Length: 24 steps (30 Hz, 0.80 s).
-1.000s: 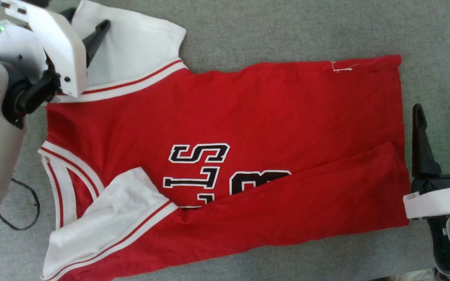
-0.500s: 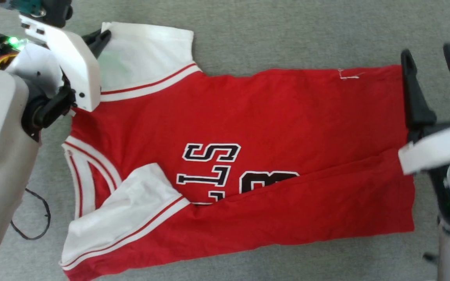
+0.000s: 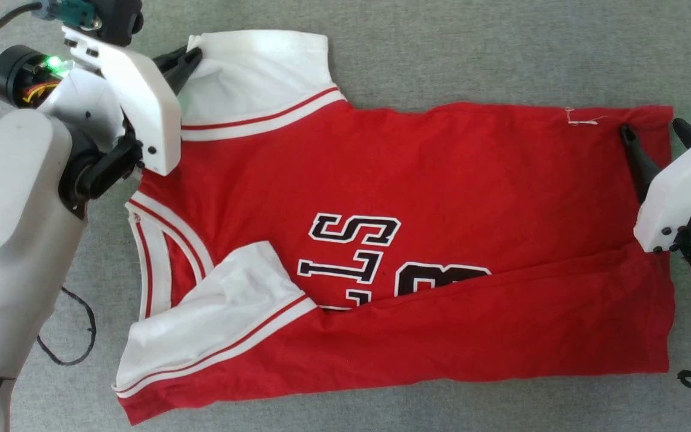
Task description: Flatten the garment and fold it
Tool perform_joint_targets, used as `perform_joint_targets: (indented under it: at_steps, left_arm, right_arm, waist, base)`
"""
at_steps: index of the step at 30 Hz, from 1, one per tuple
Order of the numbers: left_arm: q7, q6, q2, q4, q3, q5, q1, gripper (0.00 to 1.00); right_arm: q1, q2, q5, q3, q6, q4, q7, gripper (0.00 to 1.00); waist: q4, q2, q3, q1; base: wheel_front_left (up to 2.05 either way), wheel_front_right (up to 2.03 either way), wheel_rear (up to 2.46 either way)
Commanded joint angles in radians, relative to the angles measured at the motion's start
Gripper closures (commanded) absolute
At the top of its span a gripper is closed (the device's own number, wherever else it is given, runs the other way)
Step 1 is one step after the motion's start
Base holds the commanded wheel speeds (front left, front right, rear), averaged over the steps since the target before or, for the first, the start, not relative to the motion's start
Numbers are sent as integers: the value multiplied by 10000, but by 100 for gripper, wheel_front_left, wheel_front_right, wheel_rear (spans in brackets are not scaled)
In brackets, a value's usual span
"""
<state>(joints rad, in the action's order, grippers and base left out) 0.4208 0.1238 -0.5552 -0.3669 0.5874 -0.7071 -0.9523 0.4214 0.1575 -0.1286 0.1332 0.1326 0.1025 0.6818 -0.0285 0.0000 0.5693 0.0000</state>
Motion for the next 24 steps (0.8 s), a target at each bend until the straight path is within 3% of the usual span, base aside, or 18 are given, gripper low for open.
perform_joint_targets:
  at_steps: [1, 5, 6, 7, 8, 17, 24]
  left_arm:
    - [-45, 60, 10, -56, 76, -130, -87, 100]
    - [-67, 62, 17, -107, 159, -190, -121, 100]
    - [-75, 62, 17, -116, 179, -205, -132, 100]
    - [-96, 63, 17, -121, 192, -220, -144, 100]
    - [-148, 63, 13, -122, 194, -227, -154, 100]
    - [-1682, -3, -103, -61, -267, -208, 49, 100]
    - [-3269, -181, -417, 1154, -1048, -669, 1303, 100]
  right_arm:
    - [99, 25, -139, -3, -19, -79, 73, 0]
    - [61, 20, -395, 4, -19, -278, 236, 0]
    - [67, -14, -457, 28, -19, -312, 265, 53]
    - [88, -19, -503, 21, -19, -336, 250, 85]
    - [110, -8, -522, 13, -19, -371, 228, 100]
    - [308, 148, -471, -244, -19, -531, -994, 100]
    - [-234, 315, -839, -373, -19, -384, -1702, 100]
  waist:
    - [69, 0, 44, 0]
    - [145, 0, 56, 0]
    - [159, 0, 56, 0]
    - [173, 0, 57, 0]
    - [182, 0, 51, 0]
    - [115, 0, -485, 0]
    - [40, 0, -1188, 0]
  base:
    - [0, 0, 0]
    - [0, 0, 0]
    - [0, 0, 0]
    - [0, 0, 0]
    - [0, 0, 0]
    - [0, 0, 0]
    - [0, 0, 0]
